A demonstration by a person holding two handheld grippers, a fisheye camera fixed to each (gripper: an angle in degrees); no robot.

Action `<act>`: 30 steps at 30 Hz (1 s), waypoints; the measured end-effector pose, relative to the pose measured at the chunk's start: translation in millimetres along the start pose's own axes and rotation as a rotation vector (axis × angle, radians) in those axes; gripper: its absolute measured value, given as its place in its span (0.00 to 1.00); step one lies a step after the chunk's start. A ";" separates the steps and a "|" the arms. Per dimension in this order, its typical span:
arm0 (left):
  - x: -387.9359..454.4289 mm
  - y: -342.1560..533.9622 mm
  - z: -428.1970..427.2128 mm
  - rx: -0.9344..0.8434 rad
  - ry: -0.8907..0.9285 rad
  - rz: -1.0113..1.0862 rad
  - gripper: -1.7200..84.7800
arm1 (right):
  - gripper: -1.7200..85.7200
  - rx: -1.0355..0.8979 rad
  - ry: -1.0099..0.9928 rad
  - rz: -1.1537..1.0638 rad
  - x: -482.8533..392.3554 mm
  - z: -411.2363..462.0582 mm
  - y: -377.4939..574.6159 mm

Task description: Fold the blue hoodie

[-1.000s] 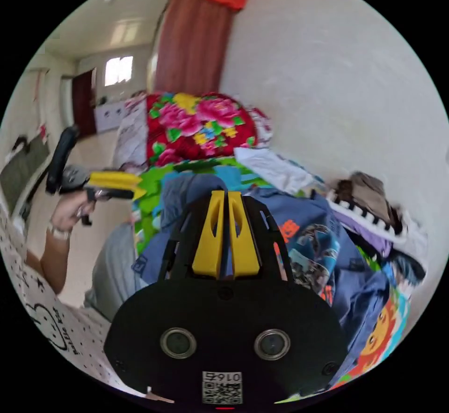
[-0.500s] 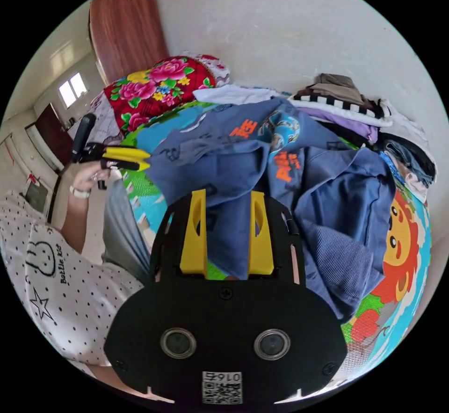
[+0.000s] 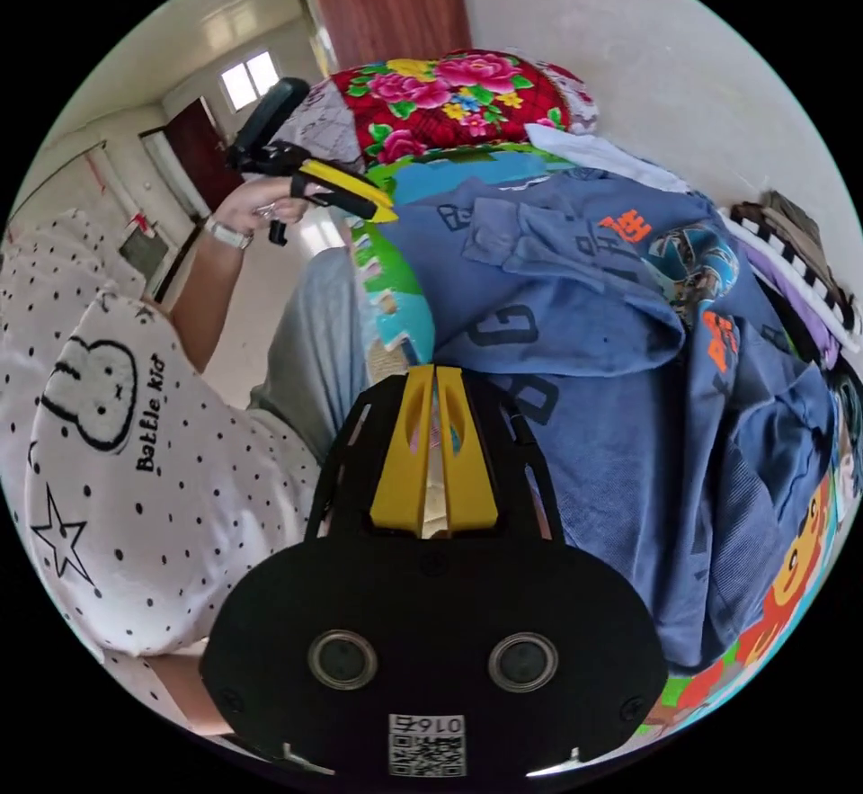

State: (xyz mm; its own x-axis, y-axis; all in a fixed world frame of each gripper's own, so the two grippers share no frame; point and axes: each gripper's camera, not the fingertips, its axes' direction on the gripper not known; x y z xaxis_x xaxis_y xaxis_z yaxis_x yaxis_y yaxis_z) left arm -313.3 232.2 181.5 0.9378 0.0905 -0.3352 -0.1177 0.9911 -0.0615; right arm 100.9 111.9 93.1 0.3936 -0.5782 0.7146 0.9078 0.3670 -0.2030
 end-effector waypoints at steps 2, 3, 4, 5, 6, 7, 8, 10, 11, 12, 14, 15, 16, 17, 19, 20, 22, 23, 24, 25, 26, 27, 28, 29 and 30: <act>2.0 -0.6 -32.2 0.129 -0.066 -0.078 0.02 | 0.04 0.047 0.072 0.064 10.3 -18.3 15.7; 4.7 -2.0 -40.1 0.168 -0.080 -0.082 0.01 | 0.08 0.099 0.140 0.144 22.4 -36.5 31.0; 12.3 -7.6 -52.5 0.238 -0.087 -0.071 0.01 | 0.12 0.174 0.224 0.231 35.8 -58.3 50.5; 22.9 -17.6 -58.3 0.278 -0.065 -0.029 0.02 | 0.13 0.215 0.272 0.274 42.7 -69.6 61.1; 29.0 -24.3 -58.8 0.284 -0.046 -0.002 0.02 | 0.15 0.292 0.372 0.341 56.6 -90.9 80.7; 42.5 -39.8 -55.8 0.274 -0.004 0.053 0.02 | 0.16 0.317 0.450 0.369 71.5 -107.9 94.4; 57.7 -56.4 -49.5 0.250 0.039 0.107 0.03 | 0.16 0.303 0.474 0.367 79.7 -114.3 98.7; 83.1 -80.1 -37.4 0.212 0.100 0.180 0.05 | 0.18 0.187 0.498 0.334 117.9 -130.6 107.3; 101.0 -94.0 -28.9 0.193 0.144 0.225 0.05 | 0.18 0.158 0.490 0.318 128.1 -133.0 108.3; 110.0 -100.4 -24.6 0.183 0.168 0.244 0.05 | 0.20 0.101 0.446 0.286 149.4 -137.0 109.6; 145.3 -121.5 -9.6 0.142 0.264 0.313 0.06 | 0.21 0.023 0.310 0.201 179.0 -140.8 110.9; 153.4 -125.8 -6.4 0.132 0.284 0.324 0.06 | 0.22 -0.011 0.190 0.144 197.2 -142.7 112.1; 169.1 -133.1 -1.0 0.113 0.316 0.350 0.06 | 0.22 -0.062 0.079 0.101 214.0 -142.0 113.2; 182.9 -139.2 3.1 0.097 0.337 0.369 0.06 | 0.22 -0.088 0.029 0.081 221.3 -141.1 114.0; 201.3 -147.7 7.2 0.071 0.353 0.391 0.06 | 0.21 -0.198 -0.117 0.017 243.8 -136.5 121.1; 211.9 -152.7 8.0 0.056 0.356 0.408 0.06 | 0.21 -0.215 -0.146 0.006 248.1 -136.6 123.7; 223.6 -160.5 6.7 0.045 0.344 0.413 0.06 | 0.19 -0.230 -0.228 -0.029 261.1 -145.1 135.1; 229.4 -165.8 4.6 0.044 0.334 0.412 0.06 | 0.18 -0.228 -0.238 -0.036 263.0 -148.4 138.2; 231.9 -168.4 3.4 0.044 0.331 0.410 0.06 | 0.16 -0.217 -0.238 -0.051 264.7 -156.4 145.3; 236.5 -173.8 0.9 0.048 0.330 0.405 0.06 | 0.14 -0.189 -0.221 -0.066 264.5 -166.2 153.6; 241.2 -179.7 -1.1 0.048 0.332 0.399 0.06 | 0.13 -0.172 -0.215 -0.070 264.1 -171.2 157.9; 243.7 -182.8 -1.9 0.048 0.334 0.396 0.06 | 0.11 -0.146 -0.210 -0.070 263.3 -180.8 167.1; 249.7 -189.2 -3.4 0.048 0.340 0.393 0.06 | 0.09 -0.124 -0.186 -0.059 261.6 -189.6 176.8; 257.1 -195.6 -4.8 0.049 0.346 0.397 0.06 | 0.09 -0.119 -0.166 -0.051 260.2 -193.5 181.8; 261.3 -198.9 -5.6 0.050 0.349 0.399 0.06 | 0.08 -0.111 -0.121 -0.042 255.6 -200.7 192.3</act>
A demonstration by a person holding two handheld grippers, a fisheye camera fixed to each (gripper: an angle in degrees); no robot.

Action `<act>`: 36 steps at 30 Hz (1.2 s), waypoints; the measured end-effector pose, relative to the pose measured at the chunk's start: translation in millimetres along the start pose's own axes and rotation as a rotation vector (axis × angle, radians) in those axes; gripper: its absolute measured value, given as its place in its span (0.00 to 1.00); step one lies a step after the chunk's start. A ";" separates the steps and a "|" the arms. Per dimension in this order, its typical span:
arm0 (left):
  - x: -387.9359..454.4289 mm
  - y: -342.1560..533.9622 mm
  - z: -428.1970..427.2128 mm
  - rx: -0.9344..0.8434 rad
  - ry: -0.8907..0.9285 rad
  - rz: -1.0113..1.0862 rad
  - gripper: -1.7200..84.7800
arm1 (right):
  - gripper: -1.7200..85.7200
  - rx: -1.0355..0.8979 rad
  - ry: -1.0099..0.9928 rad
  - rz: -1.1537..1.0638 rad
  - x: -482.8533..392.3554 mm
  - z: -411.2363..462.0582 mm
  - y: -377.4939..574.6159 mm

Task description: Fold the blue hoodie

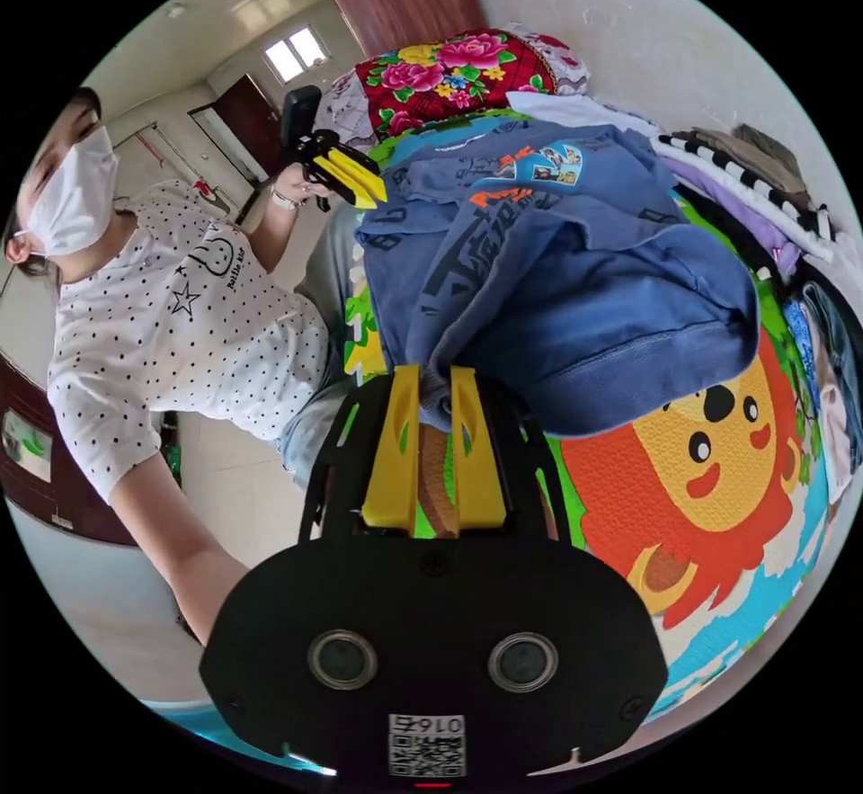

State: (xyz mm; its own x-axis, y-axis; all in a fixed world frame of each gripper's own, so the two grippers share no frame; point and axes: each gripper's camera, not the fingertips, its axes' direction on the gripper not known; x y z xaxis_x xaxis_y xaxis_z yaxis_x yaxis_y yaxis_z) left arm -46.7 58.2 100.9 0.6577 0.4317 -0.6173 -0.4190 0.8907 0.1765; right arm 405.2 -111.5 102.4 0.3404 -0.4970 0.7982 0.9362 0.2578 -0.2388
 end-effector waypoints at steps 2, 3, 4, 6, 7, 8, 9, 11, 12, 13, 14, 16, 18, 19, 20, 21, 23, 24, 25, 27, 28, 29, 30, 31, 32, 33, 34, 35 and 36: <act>13.8 -19.5 2.8 0.012 0.014 0.024 0.06 | 0.07 0.026 0.082 0.067 -9.9 -8.3 15.9; 17.9 -24.7 3.7 0.017 0.018 0.031 0.06 | 0.06 0.076 0.128 0.117 -19.3 -15.6 27.6; 27.3 -35.6 6.5 0.023 0.029 0.050 0.06 | 0.06 0.171 0.169 0.177 -30.9 -24.1 41.8; 44.5 -53.0 13.2 0.027 0.062 0.093 0.06 | 0.05 0.297 0.197 0.261 -49.0 -30.8 66.0; 58.3 -65.5 20.0 0.026 0.093 0.128 0.07 | 0.05 0.309 0.222 0.313 -59.3 -26.8 80.3; 74.6 -78.4 28.3 0.022 0.129 0.175 0.07 | 0.05 0.286 0.233 0.332 -63.7 -21.9 86.0; 83.2 -85.0 32.9 0.019 0.145 0.198 0.07 | 0.05 0.206 0.241 0.353 -70.2 -7.5 94.6; 121.4 -112.0 53.0 0.005 0.202 0.282 0.08 | 0.05 0.068 0.256 0.377 -72.5 14.0 101.1; 132.1 -118.6 57.7 0.003 0.215 0.306 0.08 | 0.06 0.047 0.279 0.382 -73.3 16.6 103.3; 153.7 -131.1 66.8 0.001 0.230 0.347 0.08 | 0.07 0.082 0.307 0.376 -74.7 7.6 104.4; 175.9 -142.5 76.1 -0.008 0.239 0.386 0.09 | 0.08 0.111 0.338 0.377 -74.9 0.1 104.7; 208.4 -157.1 90.6 -0.019 0.230 0.429 0.09 | 0.10 0.265 0.528 0.383 -70.6 -35.7 102.3; 236.8 -167.8 106.5 -0.026 0.161 0.454 0.10 | 0.12 0.339 0.700 0.372 -58.2 -54.2 90.8; 251.5 -173.4 116.8 -0.029 0.094 0.459 0.11 | 0.12 0.354 0.786 0.341 -44.2 -60.3 78.2; 263.1 -178.5 127.1 -0.040 0.033 0.457 0.11 | 0.13 0.357 0.816 0.327 -35.2 -61.6 71.2; 267.8 -181.0 131.8 -0.050 0.013 0.458 0.11 | 0.14 0.349 0.838 0.298 -13.9 -61.3 55.8; 278.0 -190.3 142.0 -0.084 0.014 0.435 0.11 | 0.15 0.276 0.821 0.243 22.5 -51.1 32.2; 279.3 -192.4 141.5 -0.079 0.018 0.426 0.11 | 0.16 0.181 0.806 0.195 46.5 -38.4 17.8; 282.3 -196.2 139.6 -0.068 0.025 0.424 0.10 | 0.16 0.070 0.800 0.161 69.2 -22.9 6.5; 286.3 -203.2 138.0 -0.072 0.040 0.426 0.10 | 0.17 -0.065 0.810 0.123 97.7 -2.0 -3.5; 289.0 -208.0 138.0 -0.078 0.051 0.426 0.09 | 0.17 -0.099 0.850 0.119 112.4 6.9 -6.9; 292.1 -212.8 137.7 -0.079 0.057 0.428 0.09 | 0.16 -0.107 0.859 0.114 118.5 10.1 -7.9; 293.9 -215.0 137.4 -0.079 0.058 0.430 0.09 | 0.15 -0.118 0.849 0.103 129.6 14.3 -9.2; 297.7 -219.7 136.7 -0.081 0.059 0.436 0.09 | 0.14 -0.129 0.811 0.091 138.6 16.0 -10.1; 301.2 -225.0 135.7 -0.086 0.062 0.437 0.09 | 0.12 -0.141 0.770 0.070 141.9 16.1 -10.6; 302.9 -227.6 135.0 -0.088 0.064 0.439 0.09 | 0.07 -0.145 0.725 0.066 149.6 12.0 -11.5; 306.1 -233.1 133.7 -0.092 0.070 0.444 0.09 | 0.05 -0.099 0.732 0.087 157.3 1.4 -10.4; 308.8 -238.5 133.3 -0.101 0.076 0.448 0.09 | 0.04 -0.065 0.729 0.094 160.7 -5.8 -9.1; 309.9 -241.2 133.3 -0.106 0.079 0.448 0.09 | 0.04 0.018 0.719 0.140 170.5 -23.1 -5.2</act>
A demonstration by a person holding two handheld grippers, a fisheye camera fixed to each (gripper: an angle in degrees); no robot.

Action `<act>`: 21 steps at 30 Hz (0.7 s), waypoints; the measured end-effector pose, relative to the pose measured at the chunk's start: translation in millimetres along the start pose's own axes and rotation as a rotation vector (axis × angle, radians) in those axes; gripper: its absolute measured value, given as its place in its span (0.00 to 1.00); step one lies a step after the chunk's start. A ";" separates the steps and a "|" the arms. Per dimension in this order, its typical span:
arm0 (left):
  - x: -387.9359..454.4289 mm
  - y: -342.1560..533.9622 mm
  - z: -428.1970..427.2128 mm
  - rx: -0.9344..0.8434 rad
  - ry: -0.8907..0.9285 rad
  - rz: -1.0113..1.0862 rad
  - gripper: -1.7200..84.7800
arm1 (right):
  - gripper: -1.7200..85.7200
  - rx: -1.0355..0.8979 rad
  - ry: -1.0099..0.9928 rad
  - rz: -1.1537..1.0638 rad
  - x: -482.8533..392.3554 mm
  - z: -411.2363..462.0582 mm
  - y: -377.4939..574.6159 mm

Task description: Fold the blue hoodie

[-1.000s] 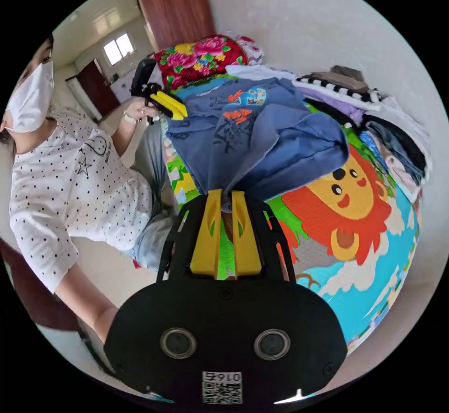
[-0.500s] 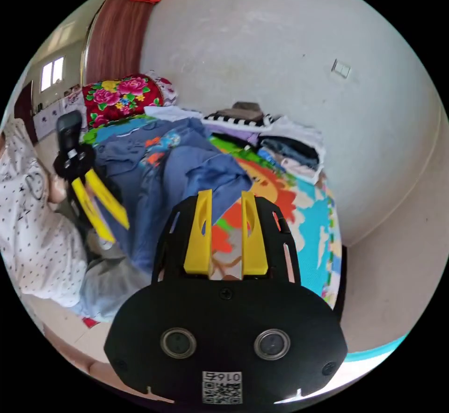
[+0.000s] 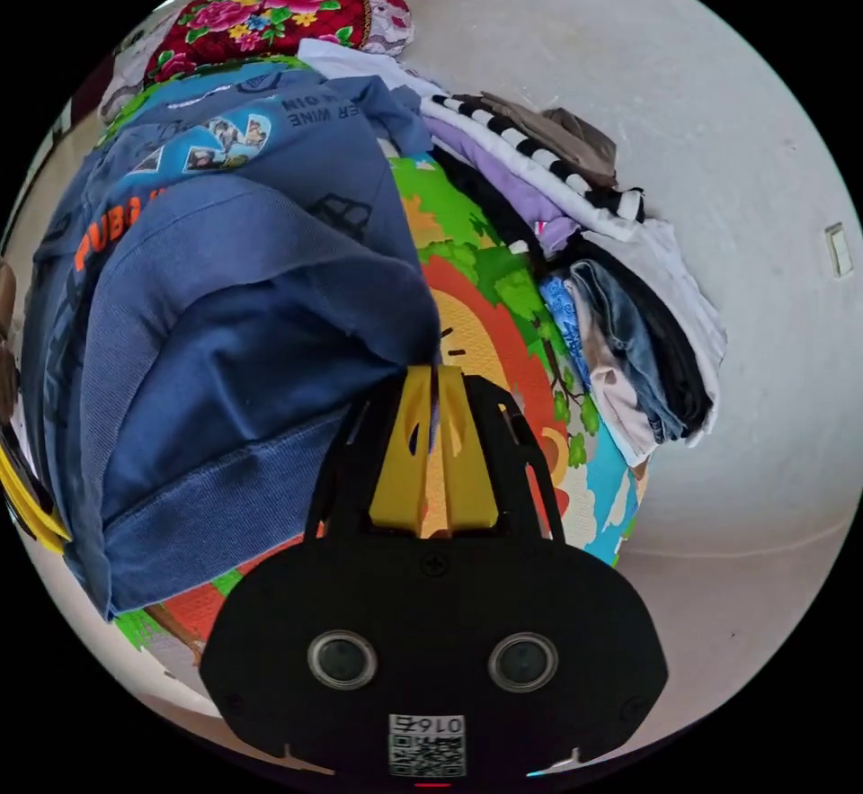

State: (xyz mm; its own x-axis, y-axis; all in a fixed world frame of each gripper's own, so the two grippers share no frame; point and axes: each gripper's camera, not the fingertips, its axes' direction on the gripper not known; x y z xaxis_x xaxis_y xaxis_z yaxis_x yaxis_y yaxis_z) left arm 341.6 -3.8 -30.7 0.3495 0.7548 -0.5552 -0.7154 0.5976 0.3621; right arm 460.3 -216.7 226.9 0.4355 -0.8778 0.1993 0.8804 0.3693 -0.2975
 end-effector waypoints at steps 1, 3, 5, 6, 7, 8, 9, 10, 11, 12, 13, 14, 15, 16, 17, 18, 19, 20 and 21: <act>-0.7 -5.1 -0.6 -0.002 0.005 -0.004 0.08 | 0.03 0.051 -0.024 0.111 23.6 -5.0 3.0; -2.2 -10.7 -2.1 0.010 -0.001 -0.015 0.07 | 0.03 0.145 -0.073 0.265 57.3 -9.7 15.0; -3.8 -16.7 -1.0 0.010 0.004 -0.031 0.05 | 0.03 0.205 -0.165 0.409 86.7 -3.3 32.9; -4.1 -18.2 -0.8 0.012 0.009 -0.036 0.05 | 0.04 0.163 -0.240 0.479 102.5 11.0 43.1; -4.3 -21.1 -1.8 0.019 0.015 -0.042 0.04 | 0.05 0.063 -0.288 0.536 114.8 28.1 51.1; -4.7 -24.2 -4.2 0.028 0.023 -0.047 0.04 | 0.06 0.009 -0.290 0.564 119.9 35.3 54.7; -5.0 -25.8 -5.5 0.033 0.029 -0.051 0.04 | 0.12 -0.066 -0.273 0.619 128.8 44.6 62.5; -5.4 -28.9 -8.5 0.037 0.041 -0.056 0.04 | 0.16 -0.079 -0.270 0.640 135.6 46.1 70.6; -4.8 -31.5 -12.2 0.047 0.046 -0.055 0.04 | 0.16 -0.065 -0.269 0.646 138.5 44.2 74.3; -4.2 -32.6 -14.2 0.055 0.046 -0.055 0.04 | 0.17 -0.009 -0.274 0.659 143.4 37.2 80.7; -2.9 -35.2 -17.4 0.067 0.047 -0.053 0.04 | 0.18 0.046 -0.274 0.662 146.4 28.6 85.2; -1.4 -38.4 -18.9 0.065 0.046 -0.048 0.04 | 0.17 0.071 -0.269 0.656 146.8 24.1 86.8; -0.6 -40.0 -19.1 0.062 0.044 -0.046 0.04 | 0.17 0.112 -0.263 0.635 146.4 15.3 90.1; 0.8 -42.8 -19.0 0.056 0.038 -0.039 0.04 | 0.15 0.146 -0.251 0.629 146.7 7.0 95.1; 1.3 -45.2 -18.6 0.051 0.038 -0.039 0.04 | 0.15 0.157 -0.244 0.621 147.2 3.1 98.0; 1.3 -46.2 -18.8 0.050 0.041 -0.041 0.04 | 0.12 0.161 -0.228 0.588 148.2 -3.7 103.2; 1.2 -48.0 -19.8 0.055 0.044 -0.046 0.04 | 0.11 0.140 -0.213 0.525 145.9 -8.2 105.5; 0.9 -49.8 -21.2 0.060 0.049 -0.052 0.04 | 0.11 0.125 -0.207 0.483 142.7 -9.1 105.4; 0.7 -50.7 -21.9 0.062 0.051 -0.055 0.04 | 0.11 0.094 -0.193 0.403 133.9 -8.5 103.6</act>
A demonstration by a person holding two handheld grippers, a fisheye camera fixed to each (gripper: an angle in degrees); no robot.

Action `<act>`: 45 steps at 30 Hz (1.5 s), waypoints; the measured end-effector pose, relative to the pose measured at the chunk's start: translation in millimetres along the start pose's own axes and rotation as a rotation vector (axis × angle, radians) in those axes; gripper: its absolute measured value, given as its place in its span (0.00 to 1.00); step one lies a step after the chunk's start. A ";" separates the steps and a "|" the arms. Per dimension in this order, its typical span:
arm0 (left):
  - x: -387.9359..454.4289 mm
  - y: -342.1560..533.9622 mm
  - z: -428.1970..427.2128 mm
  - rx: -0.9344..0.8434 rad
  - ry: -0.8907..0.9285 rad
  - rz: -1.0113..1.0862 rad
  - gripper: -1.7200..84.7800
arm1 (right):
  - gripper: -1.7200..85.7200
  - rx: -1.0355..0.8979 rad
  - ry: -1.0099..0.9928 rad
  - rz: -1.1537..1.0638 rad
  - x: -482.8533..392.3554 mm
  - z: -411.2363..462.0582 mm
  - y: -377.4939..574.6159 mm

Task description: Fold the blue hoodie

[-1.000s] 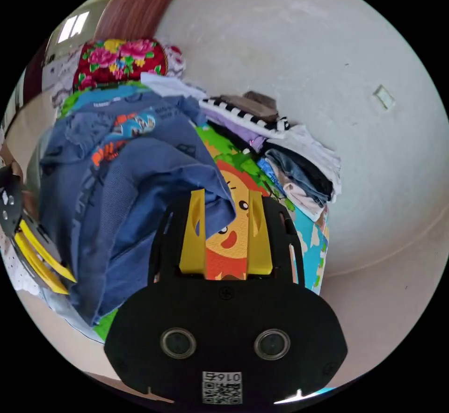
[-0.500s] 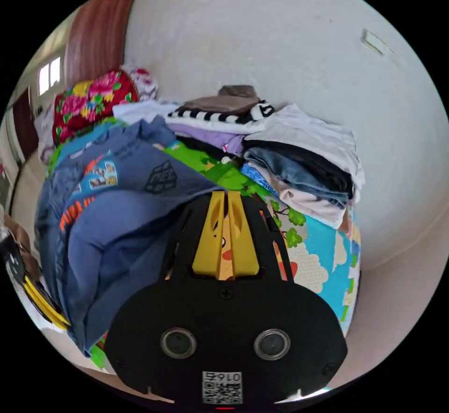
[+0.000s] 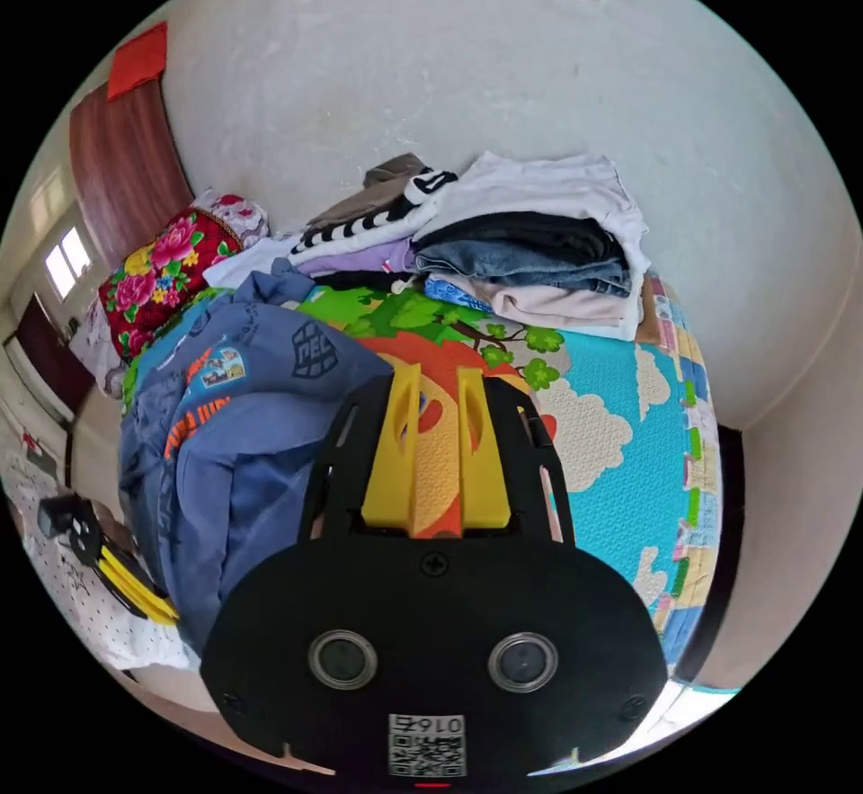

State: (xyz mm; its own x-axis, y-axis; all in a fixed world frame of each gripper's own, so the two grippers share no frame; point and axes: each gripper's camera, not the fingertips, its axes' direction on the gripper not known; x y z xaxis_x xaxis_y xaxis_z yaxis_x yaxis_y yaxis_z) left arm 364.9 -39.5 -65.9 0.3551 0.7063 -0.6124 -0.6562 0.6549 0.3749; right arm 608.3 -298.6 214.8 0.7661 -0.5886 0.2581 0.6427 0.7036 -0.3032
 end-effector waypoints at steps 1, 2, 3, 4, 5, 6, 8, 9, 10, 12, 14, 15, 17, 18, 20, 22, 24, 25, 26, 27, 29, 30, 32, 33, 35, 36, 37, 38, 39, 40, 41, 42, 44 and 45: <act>-0.1 -1.8 -1.5 0.004 0.004 -0.005 0.04 | 0.11 -0.029 -0.002 -0.050 -8.4 5.0 1.5; 0.0 -3.5 -2.9 0.006 0.007 -0.007 0.04 | 0.11 -0.041 -0.014 -0.052 -11.2 8.2 1.8; 0.1 -4.4 -3.6 0.006 0.007 -0.007 0.04 | 0.12 -0.056 -0.075 -0.031 -13.2 15.3 1.4; 0.5 -6.1 -5.2 0.005 0.007 -0.008 0.04 | 0.13 -0.084 -0.151 0.044 -8.8 24.9 -0.1; 1.2 -7.6 -7.1 0.004 0.007 -0.006 0.03 | 0.13 -0.106 -0.189 0.095 -4.8 30.5 -1.1; 1.6 -8.3 -8.1 0.004 0.006 -0.005 0.03 | 0.13 -0.148 -0.264 0.191 4.5 41.2 -2.6; 4.0 -9.9 -13.2 0.011 0.000 -0.001 0.03 | 0.13 -0.169 -0.326 0.298 18.1 51.9 -2.9; 4.6 -10.1 -14.5 0.014 0.000 0.000 0.03 | 0.13 -0.148 -0.323 0.357 26.4 54.2 -2.1; 5.5 -10.4 -17.0 0.021 0.002 0.001 0.02 | 0.13 -0.129 -0.320 0.406 34.2 55.7 -1.4; 6.2 -10.9 -20.1 0.027 0.008 0.000 0.02 | 0.12 -0.140 -0.317 0.466 44.6 60.7 -0.6; 6.9 -11.9 -24.2 0.031 0.015 0.002 0.01 | 0.09 -0.144 -0.356 0.489 50.8 63.7 -0.3; 7.0 -12.2 -25.3 0.033 0.015 0.002 0.01 | 0.07 -0.140 -0.398 0.478 53.0 61.7 -2.1; 7.0 -14.5 -29.4 0.046 0.016 0.007 0.01 | 0.04 -0.117 -0.437 0.433 54.3 52.0 -8.9; 6.8 -15.6 -30.0 0.046 0.016 0.007 0.01 | 0.04 -0.096 -0.438 0.423 57.1 44.1 -15.2; 5.5 -20.6 -31.2 0.040 0.012 0.010 0.01 | 0.03 -0.081 -0.427 0.421 63.9 35.7 -27.0; 4.5 -22.6 -33.1 0.043 0.008 0.004 0.01 | 0.02 -0.091 -0.408 0.466 78.2 37.0 -43.5; 3.6 -23.5 -35.0 0.047 0.002 -0.004 0.01 | 0.03 -0.140 -0.382 0.514 91.3 48.7 -52.5; 2.8 -23.7 -35.5 0.047 -0.003 -0.009 0.01 | 0.03 -0.193 -0.344 0.554 99.7 61.0 -54.1; 1.5 -24.0 -35.5 0.042 -0.008 -0.017 0.01 | 0.03 -0.222 -0.331 0.568 103.0 67.8 -53.8; 0.8 -24.1 -35.5 0.038 -0.010 -0.020 0.01 | 0.03 -0.276 -0.308 0.571 106.1 79.7 -51.6; -2.2 -23.6 -36.7 0.036 -0.003 -0.032 0.01 | 0.04 -0.277 -0.255 0.543 103.4 83.7 -45.5; -2.9 -23.5 -37.3 0.040 -0.002 -0.035 0.01 | 0.06 -0.236 -0.197 0.524 99.6 76.9 -40.3; -5.6 -24.5 -41.6 0.059 -0.008 -0.052 0.01 | 0.11 -0.172 -0.146 0.468 89.8 59.0 -29.7; -6.2 -24.5 -44.0 0.070 -0.012 -0.055 0.02 | 0.13 -0.139 -0.141 0.399 79.1 43.6 -20.2; -10.9 -23.5 -55.2 0.101 -0.047 -0.059 0.02 | 0.13 -0.108 -0.166 0.256 54.1 18.1 0.1; -13.4 -23.4 -57.7 0.100 -0.057 -0.064 0.02 | 0.13 -0.110 -0.206 0.161 33.1 1.7 18.8; -19.2 -22.7 -62.0 0.095 -0.070 -0.072 0.03 | 0.13 -0.134 -0.256 0.080 9.9 -12.4 41.0; -25.9 -22.0 -65.5 0.086 -0.072 -0.084 0.03 | 0.12 -0.151 -0.276 0.050 -1.9 -18.5 52.9; -29.3 -21.7 -67.0 0.082 -0.069 -0.093 0.03 | 0.12 -0.172 -0.312 0.011 -25.3 -29.5 77.9; -35.6 -21.6 -69.0 0.077 -0.050 -0.111 0.04 | 0.12 -0.188 -0.346 -0.026 -49.2 -38.4 103.1; -39.7 -22.6 -69.0 0.069 -0.017 -0.116 0.04 | 0.12 -0.194 -0.361 -0.043 -61.1 -42.0 115.3; -41.1 -23.8 -68.5 0.065 0.002 -0.117 0.04 | 0.12 -0.202 -0.380 -0.073 -83.8 -47.6 138.0; -39.5 -30.4 -65.4 0.062 0.061 -0.113 0.05 | 0.12 -0.219 -0.358 -0.095 -113.0 -52.6 166.7; -37.4 -32.4 -64.5 0.062 0.070 -0.106 0.06 | 0.12 -0.230 -0.305 -0.093 -127.7 -55.5 181.4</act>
State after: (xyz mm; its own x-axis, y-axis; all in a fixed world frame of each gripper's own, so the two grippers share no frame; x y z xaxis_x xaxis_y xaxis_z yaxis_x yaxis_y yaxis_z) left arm 329.9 -104.5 -100.1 0.3716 0.6134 -0.6969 -0.5741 0.7417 0.3468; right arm 627.2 -117.9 76.0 0.6904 -0.4764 0.5444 0.7201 0.5248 -0.4540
